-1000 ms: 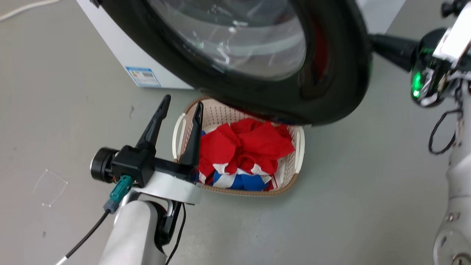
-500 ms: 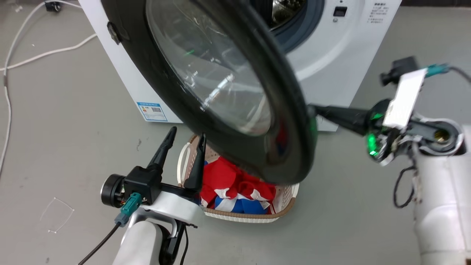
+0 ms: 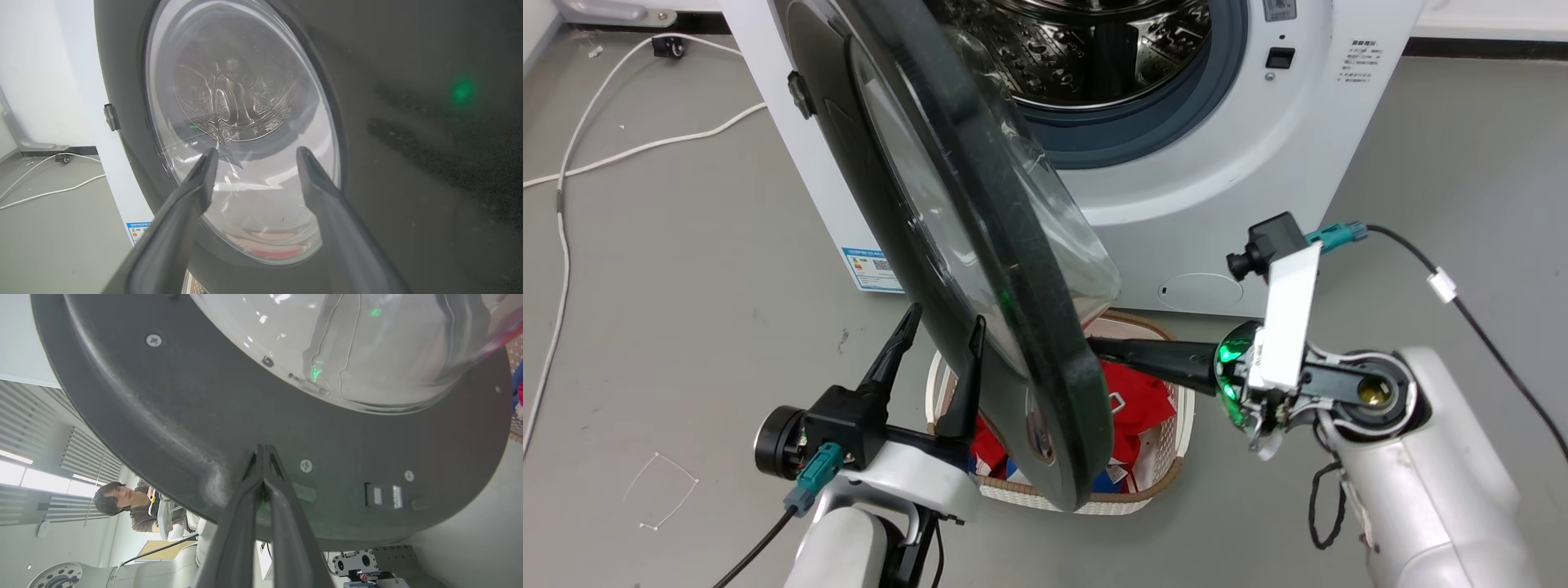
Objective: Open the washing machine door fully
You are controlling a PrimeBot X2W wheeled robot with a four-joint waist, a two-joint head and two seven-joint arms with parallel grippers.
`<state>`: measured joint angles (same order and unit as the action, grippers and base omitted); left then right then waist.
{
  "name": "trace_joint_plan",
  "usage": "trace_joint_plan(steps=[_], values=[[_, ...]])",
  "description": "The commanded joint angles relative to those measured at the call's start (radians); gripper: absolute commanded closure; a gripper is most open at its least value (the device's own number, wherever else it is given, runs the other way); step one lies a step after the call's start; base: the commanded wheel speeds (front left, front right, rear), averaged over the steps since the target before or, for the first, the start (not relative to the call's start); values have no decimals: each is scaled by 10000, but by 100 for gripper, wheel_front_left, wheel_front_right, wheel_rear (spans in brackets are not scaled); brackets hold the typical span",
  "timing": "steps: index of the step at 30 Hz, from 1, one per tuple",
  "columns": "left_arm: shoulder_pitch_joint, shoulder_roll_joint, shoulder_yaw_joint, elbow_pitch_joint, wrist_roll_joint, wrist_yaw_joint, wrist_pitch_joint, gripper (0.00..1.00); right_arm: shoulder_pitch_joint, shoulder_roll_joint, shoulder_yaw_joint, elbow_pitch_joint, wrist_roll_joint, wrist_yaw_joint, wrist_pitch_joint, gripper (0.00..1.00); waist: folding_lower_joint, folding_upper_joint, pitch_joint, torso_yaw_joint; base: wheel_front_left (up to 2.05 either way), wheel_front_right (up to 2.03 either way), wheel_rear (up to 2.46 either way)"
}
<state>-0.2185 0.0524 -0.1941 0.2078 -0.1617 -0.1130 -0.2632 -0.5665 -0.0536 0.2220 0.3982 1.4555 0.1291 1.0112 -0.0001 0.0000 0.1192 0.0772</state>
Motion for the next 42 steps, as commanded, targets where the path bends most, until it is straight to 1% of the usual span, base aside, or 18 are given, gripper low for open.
trace_joint_plan(steps=[1, 3, 7, 12, 16, 19, 23, 24, 25, 27, 29, 33, 38, 40, 42], values=[[88, -11, -4, 7, -15, 50, -21, 0, 167, 59, 67, -81, 61, 29, -85, 100, 1, 0, -9, 8, 0, 0, 0], [143, -12, 47, -16, -61, 68, -21, 0, 257, 44, 176, -288, -116, 27, -521, 100, 1, 0, -41, 8, 0, 0, 0], [261, -9, 142, -15, -54, 79, -21, 0, 574, 22, 63, -614, -900, 27, -1996, 100, 1, 0, -105, 13, 0, 0, 0], [352, 11, 243, 34, -51, 66, -21, 0, 1106, -201, -489, -844, -2074, 27, -4413, 100, 1, 0, -230, -63, 0, 0, 0], [500, 19, 282, 115, -88, 67, -21, 0, 1732, -373, -1041, -1047, -2704, 27, -6148, 100, 1, 0, -365, -199, 0, 0, 0], [576, 31, 357, 176, -101, 81, -21, 0, 2342, -525, -1413, -1307, -3151, 27, -7273, 100, 1, 0, -474, -312, 0, 0, 0], [722, 51, 504, 216, -165, 138, -21, 0, 3149, -794, -1780, -1699, -4205, 29, -8682, 100, 1, 0, -576, -443, 0, 0, 0], [743, 59, 539, 217, -175, 152, -21, 0, 3328, -873, -1833, -1814, -4569, 29, -9024, 53, 1, 0, -599, -473, 0, 0, 0], [763, 73, 558, 237, -176, 138, -21, 0, 3527, -911, -1875, -1909, -4900, 29, -9310, 0, 1, 0, -637, -497, 0, 0, 0], [816, 108, 573, 277, -174, 132, -21, 0, 3875, -981, -2016, -2108, -5649, 27, -9887, 0, 1, 0, -679, -530, 0, 0, 0], [847, 132, 593, 308, -186, 128, -21, 0, 4141, -1067, -2223, -2266, -6681, 27, -10439, 0, 1, 0, -691, -571, 0, 0, 0], [845, 179, 698, 267, -196, 193, -21, 0, 4509, -785, -2846, -2597, -8908, 27, -11132, 0, 1, 0, -701, -646, 0, 0, 0], [768, 253, 826, 254, -218, 197, -21, 0, 4735, -419, -3529, -3554, -11531, 26, -11293, 0, 1, 0, -677, -695, 0, 0, 0], [763, 287, 840, 267, -197, 196, -21, 0, 4866, -278, -3544, -3983, -12404, 26, -11156, 0, 1, 0, -700, -693, 0, 0, 0], [776, 300, 840, 285, -178, 193, -21, 0, 5093, -173, -3444, -4278, -13007, 26, -10984, 0, 1, 0, -727, -686, 0, 0, 0]])
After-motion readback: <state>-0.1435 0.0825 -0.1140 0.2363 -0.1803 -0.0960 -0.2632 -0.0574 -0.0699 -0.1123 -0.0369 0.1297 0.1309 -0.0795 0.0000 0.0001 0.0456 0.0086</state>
